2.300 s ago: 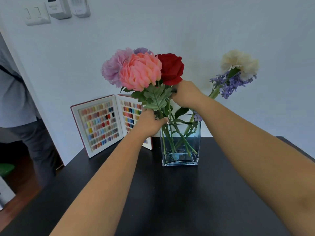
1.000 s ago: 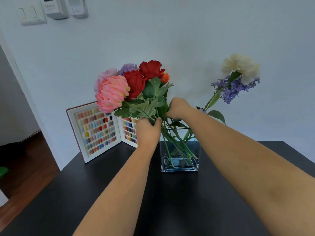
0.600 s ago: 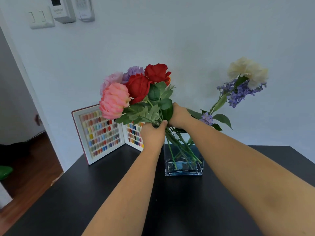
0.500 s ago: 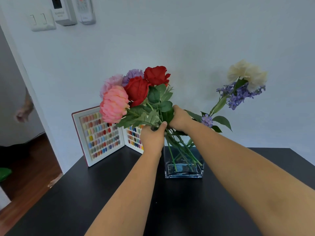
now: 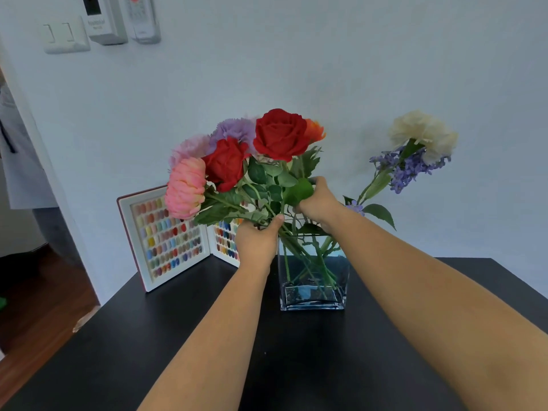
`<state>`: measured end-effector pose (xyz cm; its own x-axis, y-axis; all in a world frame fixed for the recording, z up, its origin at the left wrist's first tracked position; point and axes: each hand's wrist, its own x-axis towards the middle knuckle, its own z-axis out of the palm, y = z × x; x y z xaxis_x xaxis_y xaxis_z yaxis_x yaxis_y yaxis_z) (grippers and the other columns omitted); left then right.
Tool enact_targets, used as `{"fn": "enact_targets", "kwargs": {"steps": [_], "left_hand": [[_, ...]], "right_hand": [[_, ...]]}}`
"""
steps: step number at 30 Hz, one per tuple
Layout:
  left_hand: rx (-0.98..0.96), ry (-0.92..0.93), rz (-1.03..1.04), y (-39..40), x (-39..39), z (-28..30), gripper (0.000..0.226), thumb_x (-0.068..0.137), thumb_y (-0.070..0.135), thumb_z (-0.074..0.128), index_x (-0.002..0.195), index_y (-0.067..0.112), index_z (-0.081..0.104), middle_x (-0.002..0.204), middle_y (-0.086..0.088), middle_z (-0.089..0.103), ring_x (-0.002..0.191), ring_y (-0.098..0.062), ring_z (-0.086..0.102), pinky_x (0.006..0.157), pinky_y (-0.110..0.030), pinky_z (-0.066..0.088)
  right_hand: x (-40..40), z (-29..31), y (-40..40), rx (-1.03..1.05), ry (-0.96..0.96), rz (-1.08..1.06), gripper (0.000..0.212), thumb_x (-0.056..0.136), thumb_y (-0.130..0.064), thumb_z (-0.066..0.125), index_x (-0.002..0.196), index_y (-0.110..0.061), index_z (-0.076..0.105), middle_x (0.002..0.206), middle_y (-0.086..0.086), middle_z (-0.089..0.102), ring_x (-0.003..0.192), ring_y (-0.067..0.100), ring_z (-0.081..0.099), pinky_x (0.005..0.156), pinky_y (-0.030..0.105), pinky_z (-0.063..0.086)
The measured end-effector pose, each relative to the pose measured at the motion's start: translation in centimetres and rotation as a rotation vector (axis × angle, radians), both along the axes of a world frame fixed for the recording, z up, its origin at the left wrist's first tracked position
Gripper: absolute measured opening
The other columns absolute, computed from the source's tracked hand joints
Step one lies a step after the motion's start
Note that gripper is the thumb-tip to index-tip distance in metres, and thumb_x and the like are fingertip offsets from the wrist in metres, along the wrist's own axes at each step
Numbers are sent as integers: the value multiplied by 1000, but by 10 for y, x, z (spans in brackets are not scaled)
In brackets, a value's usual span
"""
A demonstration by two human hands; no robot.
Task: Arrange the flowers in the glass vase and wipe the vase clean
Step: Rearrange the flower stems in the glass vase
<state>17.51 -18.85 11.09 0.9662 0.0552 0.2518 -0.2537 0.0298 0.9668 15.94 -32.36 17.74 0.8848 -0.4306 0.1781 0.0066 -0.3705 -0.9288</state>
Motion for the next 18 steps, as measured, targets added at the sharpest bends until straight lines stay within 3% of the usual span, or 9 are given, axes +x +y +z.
{"fn": "enact_targets", "kwargs": {"steps": [4,7,9,13,16,18], "left_hand": [[36,-63,-9,1,0,3,27,79,34,84,91,16,68,83,7,70,82,-16,67,75,-26,48],[94,-135,-32,-4,-10,1,22,76,30,87,78,21,67,72,15,65,65,7,62,61,-12,44],[122,-175,-25,-8,-17,-3,31,74,28,88,63,31,59,63,19,60,56,14,58,52,-3,39],[152,-134,-5,-5,-13,4,29,75,32,87,68,25,60,65,16,59,61,1,57,61,-22,43],[153,-133,17,-1,-8,11,24,78,32,85,75,22,63,69,15,60,63,-1,56,63,-22,42],[202,-144,24,2,-6,15,24,81,30,82,76,17,64,71,7,63,65,-11,58,66,-24,43]], "right_hand": [[-5,7,-2,-40,-61,-73,67,78,-8,67,133,-15,29,95,8,56,90,24,58,75,37,53],[-19,14,-7,-94,-86,-128,63,77,-12,68,129,-16,33,90,4,55,84,21,57,62,31,48],[-32,18,-12,-160,-102,-155,60,76,-14,70,125,-16,35,89,4,55,79,20,57,55,27,42],[-46,28,-15,-299,-118,-148,57,76,-17,73,121,-17,37,84,-1,53,72,14,55,51,24,40],[-57,33,-18,-346,-106,-114,56,73,-20,77,117,-18,42,90,-1,57,84,21,58,65,28,43],[-63,33,-20,-373,-117,-128,56,73,-21,78,118,-17,45,96,0,59,93,24,58,74,30,44]]}}
